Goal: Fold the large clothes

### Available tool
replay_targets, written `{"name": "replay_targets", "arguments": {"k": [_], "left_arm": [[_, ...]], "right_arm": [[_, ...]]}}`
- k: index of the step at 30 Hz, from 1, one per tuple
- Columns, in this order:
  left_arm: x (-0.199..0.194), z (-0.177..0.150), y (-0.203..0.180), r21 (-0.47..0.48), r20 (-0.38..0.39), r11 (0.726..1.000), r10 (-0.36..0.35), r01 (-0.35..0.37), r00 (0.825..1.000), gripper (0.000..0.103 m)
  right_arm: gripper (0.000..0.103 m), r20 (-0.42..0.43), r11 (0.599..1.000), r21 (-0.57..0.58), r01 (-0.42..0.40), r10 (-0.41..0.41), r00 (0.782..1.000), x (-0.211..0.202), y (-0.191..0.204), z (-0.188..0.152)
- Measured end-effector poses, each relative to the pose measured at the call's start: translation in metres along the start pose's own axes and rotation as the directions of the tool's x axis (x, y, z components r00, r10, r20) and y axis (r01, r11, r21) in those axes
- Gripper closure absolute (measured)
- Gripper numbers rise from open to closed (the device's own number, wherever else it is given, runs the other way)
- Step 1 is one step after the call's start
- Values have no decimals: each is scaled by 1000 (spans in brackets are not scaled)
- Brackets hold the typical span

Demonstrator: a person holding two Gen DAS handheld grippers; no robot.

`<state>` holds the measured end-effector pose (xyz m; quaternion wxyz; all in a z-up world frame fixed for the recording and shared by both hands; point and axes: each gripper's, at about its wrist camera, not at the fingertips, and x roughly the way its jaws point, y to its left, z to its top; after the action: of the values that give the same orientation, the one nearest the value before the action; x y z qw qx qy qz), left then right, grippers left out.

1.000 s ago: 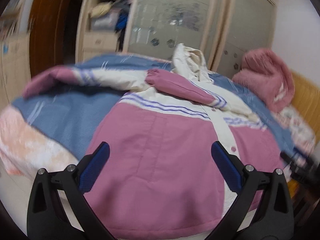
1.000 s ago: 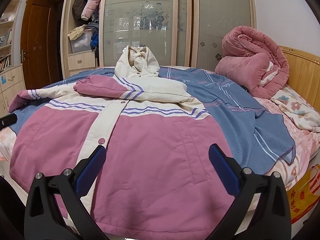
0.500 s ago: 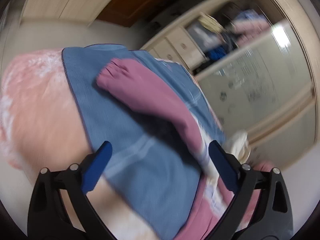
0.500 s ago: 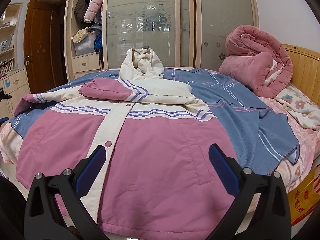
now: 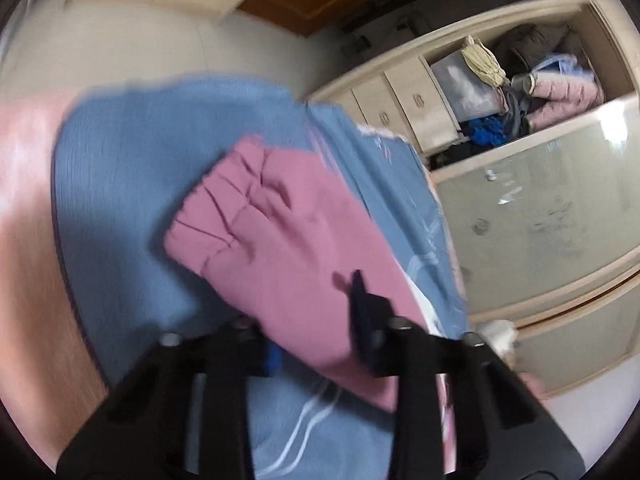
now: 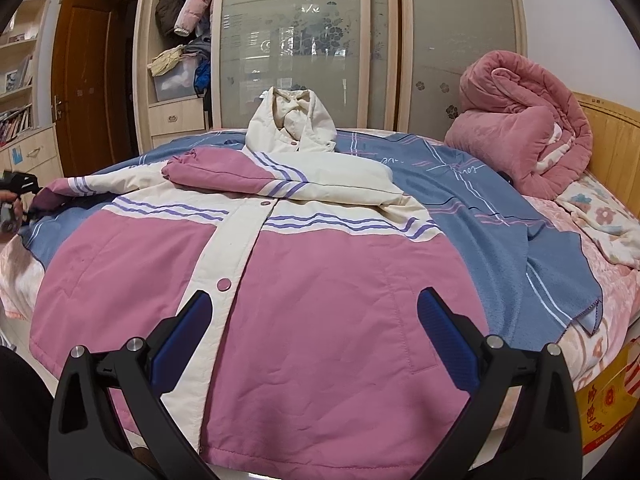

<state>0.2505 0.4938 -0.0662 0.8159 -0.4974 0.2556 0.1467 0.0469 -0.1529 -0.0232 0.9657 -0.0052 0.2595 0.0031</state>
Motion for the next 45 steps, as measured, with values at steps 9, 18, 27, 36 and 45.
{"name": "replay_targets", "arguments": {"k": [9, 18, 27, 36, 45], "left_arm": [[-18, -49, -251, 692, 290, 697, -26, -191, 957, 90], [39, -299, -405, 966, -57, 240, -160, 95, 985, 84], [123, -446, -358, 955, -224, 204, 28, 214, 974, 12], [-70, -438, -306, 943, -179, 238, -225, 232, 958, 2], [-180, -418, -174, 934, 94, 355, -116, -47, 989, 2]], "right_arm": [[1, -7, 999, 24, -43, 43, 999, 7, -1, 3], [1, -9, 997, 39, -65, 66, 998, 10, -5, 4], [1, -7, 996, 80, -42, 43, 999, 2, -27, 0], [1, 17, 990, 133, -48, 47, 999, -6, -43, 0], [1, 51, 994, 92, -50, 45, 998, -8, -32, -6]]}}
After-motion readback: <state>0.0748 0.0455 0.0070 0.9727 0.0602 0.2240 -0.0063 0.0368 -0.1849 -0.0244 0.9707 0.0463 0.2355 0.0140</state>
